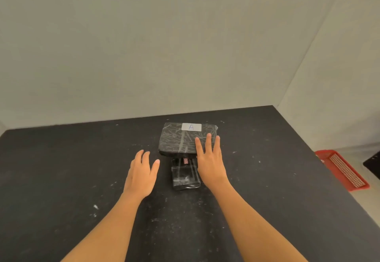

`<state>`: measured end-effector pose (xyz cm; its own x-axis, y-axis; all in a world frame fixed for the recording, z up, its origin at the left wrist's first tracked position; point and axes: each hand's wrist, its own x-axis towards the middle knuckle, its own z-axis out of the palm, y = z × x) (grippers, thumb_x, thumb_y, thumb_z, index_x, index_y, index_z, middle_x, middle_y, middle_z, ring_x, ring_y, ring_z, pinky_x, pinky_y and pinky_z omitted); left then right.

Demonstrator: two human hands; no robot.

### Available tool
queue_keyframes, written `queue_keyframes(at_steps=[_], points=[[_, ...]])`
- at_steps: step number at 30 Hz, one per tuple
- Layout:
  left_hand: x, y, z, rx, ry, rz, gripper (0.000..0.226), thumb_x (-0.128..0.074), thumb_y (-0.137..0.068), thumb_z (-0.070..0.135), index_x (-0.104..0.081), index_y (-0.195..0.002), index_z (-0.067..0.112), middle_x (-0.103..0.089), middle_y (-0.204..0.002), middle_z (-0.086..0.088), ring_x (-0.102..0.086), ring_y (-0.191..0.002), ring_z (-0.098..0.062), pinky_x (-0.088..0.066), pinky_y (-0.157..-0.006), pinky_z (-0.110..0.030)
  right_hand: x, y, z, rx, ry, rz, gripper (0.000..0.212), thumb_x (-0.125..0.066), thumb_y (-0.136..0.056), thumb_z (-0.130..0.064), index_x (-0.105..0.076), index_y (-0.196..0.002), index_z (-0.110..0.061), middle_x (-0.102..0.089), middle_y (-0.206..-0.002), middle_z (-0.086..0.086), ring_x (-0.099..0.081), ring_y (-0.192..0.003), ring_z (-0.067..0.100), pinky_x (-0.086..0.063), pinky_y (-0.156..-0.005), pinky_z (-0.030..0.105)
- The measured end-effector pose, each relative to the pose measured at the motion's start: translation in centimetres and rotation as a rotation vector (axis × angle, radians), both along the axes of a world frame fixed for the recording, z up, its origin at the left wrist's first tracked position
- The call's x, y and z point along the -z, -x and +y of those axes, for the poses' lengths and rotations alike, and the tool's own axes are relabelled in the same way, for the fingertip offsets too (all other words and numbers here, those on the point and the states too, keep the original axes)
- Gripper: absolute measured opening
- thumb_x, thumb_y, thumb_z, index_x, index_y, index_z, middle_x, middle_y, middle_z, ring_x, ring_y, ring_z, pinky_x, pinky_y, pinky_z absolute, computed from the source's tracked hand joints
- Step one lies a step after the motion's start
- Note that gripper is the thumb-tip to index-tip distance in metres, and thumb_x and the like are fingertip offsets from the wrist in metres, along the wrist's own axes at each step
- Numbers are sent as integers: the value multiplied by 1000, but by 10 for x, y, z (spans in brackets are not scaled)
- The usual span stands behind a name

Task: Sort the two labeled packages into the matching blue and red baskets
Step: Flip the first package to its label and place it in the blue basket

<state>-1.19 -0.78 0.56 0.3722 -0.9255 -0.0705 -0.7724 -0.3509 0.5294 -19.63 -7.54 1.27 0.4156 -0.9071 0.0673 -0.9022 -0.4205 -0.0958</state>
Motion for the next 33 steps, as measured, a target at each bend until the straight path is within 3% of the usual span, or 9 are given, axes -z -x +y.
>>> queue_keyframes(at_steps=[10,14,21,26,30,33], points=[[-3,172,-66,48,33,-55,54,-40,-95,34,-28,-141,7,-21,-154,-11,-22,-142,-26,-27,-115,-41,14,189,-56,42,11,-107,69,-47,-91,-2,-7,-147,-7,-2,-154,31,6,-139,54,-14,-117,53],[-4,249,-81,26,18,-61,54,-40,-95,34,-27,-141,7,-22,-154,-10,-25,-140,-27,-30,-113,-41,23,260,-79,0,32,-143,63,-53,-89,-1,-22,-145,-4,-15,-152,33,-3,-138,56,-20,-113,57],[-6,322,-105,-9,-30,-105,55,-43,-94,34,-27,-141,9,-23,-154,-10,-26,-140,-27,-31,-112,-40,21,335,-115,13,-63,-132,60,-39,-98,-9,-6,-148,-12,1,-157,24,9,-142,46,-12,-118,50],[0,360,-141,15,-57,-128,56,-42,-95,34,-26,-141,9,-23,-154,-11,-26,-141,-28,-31,-113,-41,24,376,-143,24,-63,-177,57,-37,-100,-11,-7,-148,-12,1,-157,22,10,-143,44,-12,-118,49],[6,405,-170,35,-60,-122,56,-42,-95,35,-26,-142,9,-22,-154,-11,-25,-141,-28,-31,-113,-41,32,419,-168,17,-28,-227,61,-52,-91,-2,-24,-144,-5,-16,-152,31,-5,-140,53,-24,-113,59],[15,446,-192,19,-67,-106,56,-41,-95,35,-25,-142,9,-21,-154,-11,-24,-141,-28,-30,-113,-41,45,458,-196,-5,12,-193,69,-70,-75,5,-39,-137,0,-35,-142,36,-26,-131,60,-40,-100,60]])
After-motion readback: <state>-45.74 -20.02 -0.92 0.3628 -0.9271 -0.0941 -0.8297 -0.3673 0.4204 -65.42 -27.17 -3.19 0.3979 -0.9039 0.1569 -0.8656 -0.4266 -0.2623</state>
